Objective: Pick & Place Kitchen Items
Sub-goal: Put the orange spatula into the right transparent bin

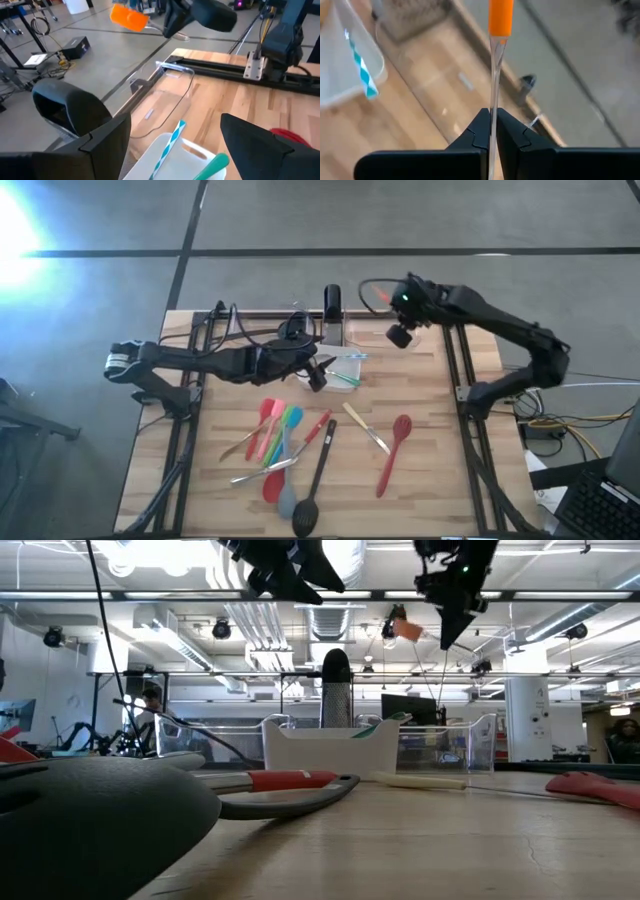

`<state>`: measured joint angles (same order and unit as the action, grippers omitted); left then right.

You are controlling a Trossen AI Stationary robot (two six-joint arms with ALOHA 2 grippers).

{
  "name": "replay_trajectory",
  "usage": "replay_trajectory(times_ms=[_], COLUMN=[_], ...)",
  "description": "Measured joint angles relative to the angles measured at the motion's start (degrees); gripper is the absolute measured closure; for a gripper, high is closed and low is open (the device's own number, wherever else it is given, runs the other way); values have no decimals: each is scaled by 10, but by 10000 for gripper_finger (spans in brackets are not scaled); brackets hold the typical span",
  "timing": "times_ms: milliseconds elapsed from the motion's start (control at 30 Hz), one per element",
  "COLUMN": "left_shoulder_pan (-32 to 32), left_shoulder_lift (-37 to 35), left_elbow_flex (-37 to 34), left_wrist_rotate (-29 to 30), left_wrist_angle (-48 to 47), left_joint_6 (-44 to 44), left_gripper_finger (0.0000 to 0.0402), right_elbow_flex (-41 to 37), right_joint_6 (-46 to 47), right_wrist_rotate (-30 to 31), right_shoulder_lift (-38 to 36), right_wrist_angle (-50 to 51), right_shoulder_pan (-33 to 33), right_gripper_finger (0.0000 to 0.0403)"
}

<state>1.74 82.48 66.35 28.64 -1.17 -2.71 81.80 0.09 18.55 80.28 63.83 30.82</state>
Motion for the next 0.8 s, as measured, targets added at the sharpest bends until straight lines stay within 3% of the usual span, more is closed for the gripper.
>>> replay_trajectory(times_ms=[200, 333, 467, 800], left_shoulder_pan=[0, 0, 0, 0], left_shoulder_lift=[0, 0, 0, -1], left_elbow_flex=[0, 0, 0, 0], left_wrist_rotate=[0, 0, 0, 0], left_wrist_angle=[-31, -47, -59, -67], left_joint_6=[-2, 2, 7, 7], left_gripper_finger=[91, 91, 91, 91], right_elbow_flex=[61, 68, 66, 62], right_joint_6=[-61, -106, -125, -143], right_wrist_rotate=[-56, -67, -118, -134], right_shoulder_lift=[95, 139, 167, 239], right_wrist_angle=[41, 39, 16, 0], right_shoulder_pan=[38, 51, 70, 118], right_gripper_finger=[394, 394, 394, 394])
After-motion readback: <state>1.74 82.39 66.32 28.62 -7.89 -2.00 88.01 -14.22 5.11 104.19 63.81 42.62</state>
